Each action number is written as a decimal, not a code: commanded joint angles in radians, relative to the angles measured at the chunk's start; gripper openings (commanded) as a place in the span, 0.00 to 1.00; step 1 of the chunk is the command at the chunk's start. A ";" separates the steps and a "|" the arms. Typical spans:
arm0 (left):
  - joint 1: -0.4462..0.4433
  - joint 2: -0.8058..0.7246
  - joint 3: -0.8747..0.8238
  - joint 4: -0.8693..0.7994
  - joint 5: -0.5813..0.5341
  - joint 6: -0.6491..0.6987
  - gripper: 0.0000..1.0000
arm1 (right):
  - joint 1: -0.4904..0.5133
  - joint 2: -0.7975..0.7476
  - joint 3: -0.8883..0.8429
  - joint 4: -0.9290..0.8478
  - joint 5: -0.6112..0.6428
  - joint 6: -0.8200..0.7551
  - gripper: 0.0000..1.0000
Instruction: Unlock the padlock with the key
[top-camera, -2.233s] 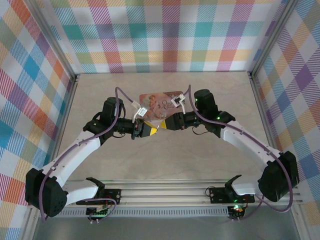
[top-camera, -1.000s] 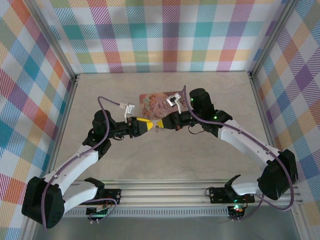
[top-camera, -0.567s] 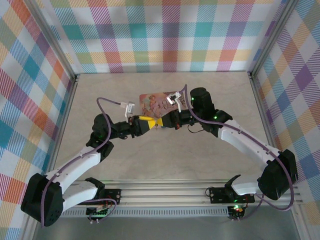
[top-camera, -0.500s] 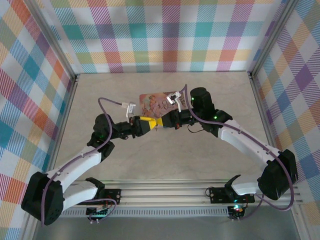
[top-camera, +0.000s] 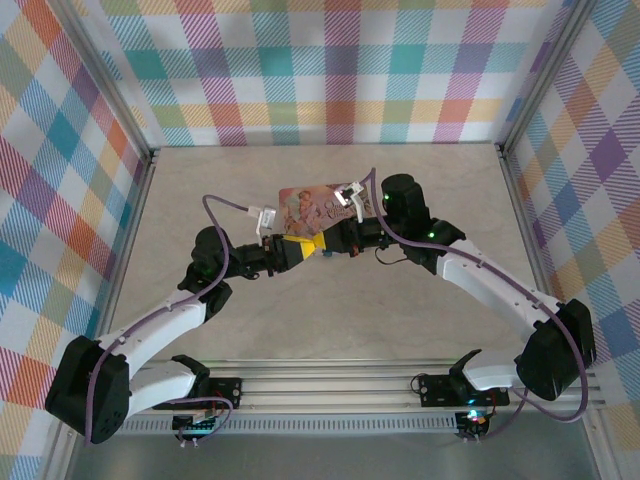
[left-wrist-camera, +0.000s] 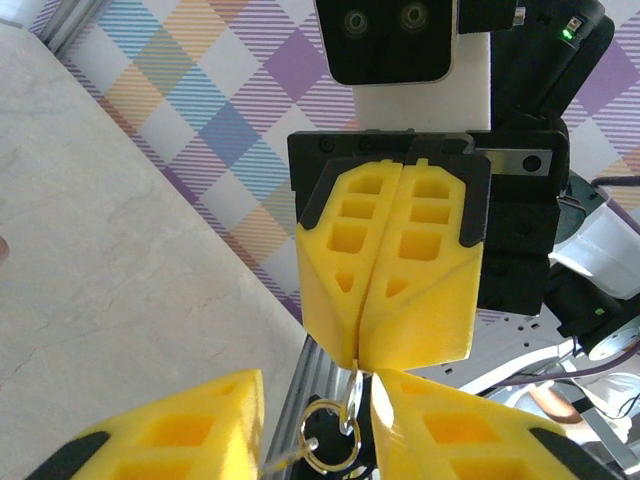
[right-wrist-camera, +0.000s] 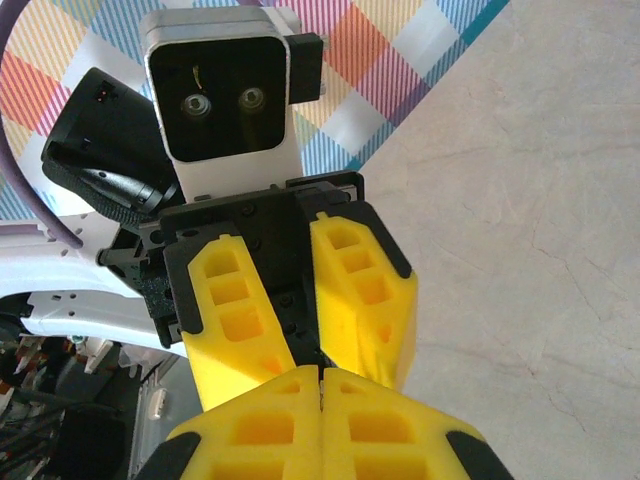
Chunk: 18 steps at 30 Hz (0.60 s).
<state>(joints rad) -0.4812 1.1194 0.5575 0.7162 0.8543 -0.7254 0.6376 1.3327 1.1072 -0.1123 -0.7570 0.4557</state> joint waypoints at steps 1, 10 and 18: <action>-0.011 -0.001 -0.005 0.016 0.017 0.015 0.26 | -0.003 -0.027 0.002 0.023 0.000 -0.012 0.00; -0.010 0.009 -0.001 0.004 0.031 0.025 0.21 | -0.002 -0.030 0.001 0.018 0.008 -0.015 0.00; -0.011 -0.009 -0.005 -0.031 0.015 0.050 0.18 | -0.004 -0.032 0.002 0.010 0.011 -0.019 0.00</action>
<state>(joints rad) -0.4831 1.1240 0.5575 0.7078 0.8623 -0.7094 0.6361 1.3315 1.1072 -0.1169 -0.7403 0.4553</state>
